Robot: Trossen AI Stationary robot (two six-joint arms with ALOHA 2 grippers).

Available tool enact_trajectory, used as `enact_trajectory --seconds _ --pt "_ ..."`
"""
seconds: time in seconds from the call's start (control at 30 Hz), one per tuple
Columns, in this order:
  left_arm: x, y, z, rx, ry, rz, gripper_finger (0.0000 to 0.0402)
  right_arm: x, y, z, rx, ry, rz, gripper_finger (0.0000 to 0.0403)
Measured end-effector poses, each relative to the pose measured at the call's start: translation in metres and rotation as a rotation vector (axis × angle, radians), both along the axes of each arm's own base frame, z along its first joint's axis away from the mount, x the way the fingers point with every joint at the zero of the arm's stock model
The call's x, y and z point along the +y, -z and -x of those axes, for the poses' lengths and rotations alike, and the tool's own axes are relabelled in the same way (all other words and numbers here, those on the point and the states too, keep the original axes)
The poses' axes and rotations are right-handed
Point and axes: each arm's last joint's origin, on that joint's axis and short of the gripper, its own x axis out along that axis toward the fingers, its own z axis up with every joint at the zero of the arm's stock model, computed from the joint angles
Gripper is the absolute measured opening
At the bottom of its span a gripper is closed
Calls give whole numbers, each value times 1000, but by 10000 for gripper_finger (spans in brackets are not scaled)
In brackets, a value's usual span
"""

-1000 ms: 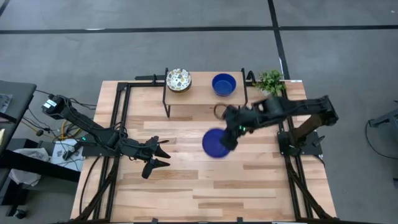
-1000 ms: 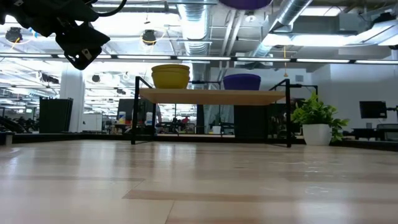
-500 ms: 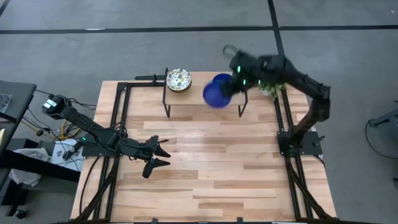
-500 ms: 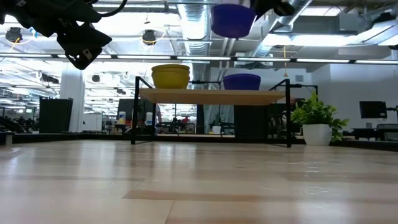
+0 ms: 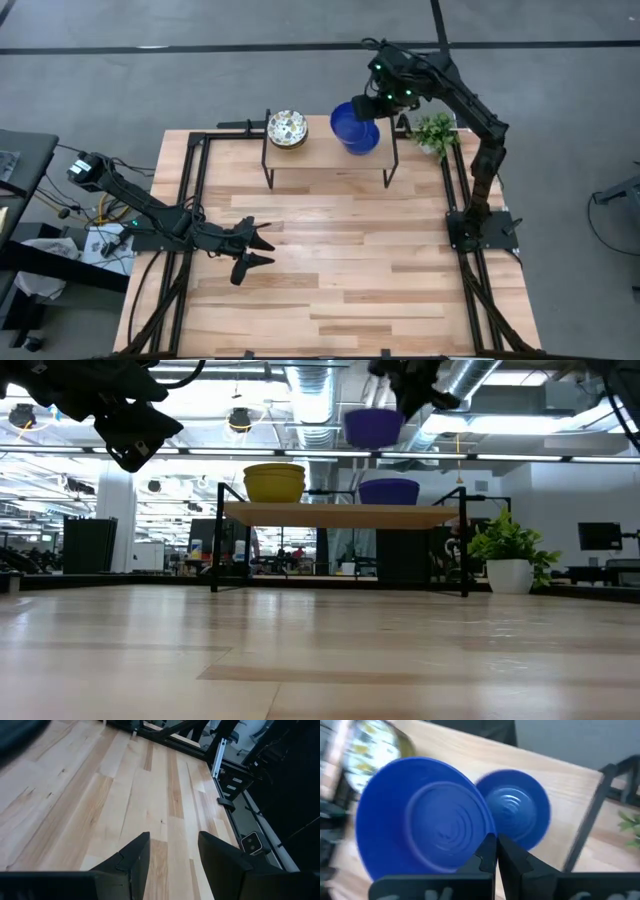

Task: Pick & Place Mini bowls
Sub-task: Stack the blue bowl on top of the blue bowl on the shelf

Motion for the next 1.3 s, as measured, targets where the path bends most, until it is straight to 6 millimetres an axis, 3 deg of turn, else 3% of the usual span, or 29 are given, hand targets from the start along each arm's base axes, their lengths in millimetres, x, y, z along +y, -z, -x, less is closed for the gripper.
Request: enact_trajectory --seconds 0.3,1.3 --pt "0 0 0 -1 -12 1 165 -15 9 0 40 -1 1 0" --pt "1 0 0 -2 -22 -1 165 -15 8 1 62 -29 36 0"
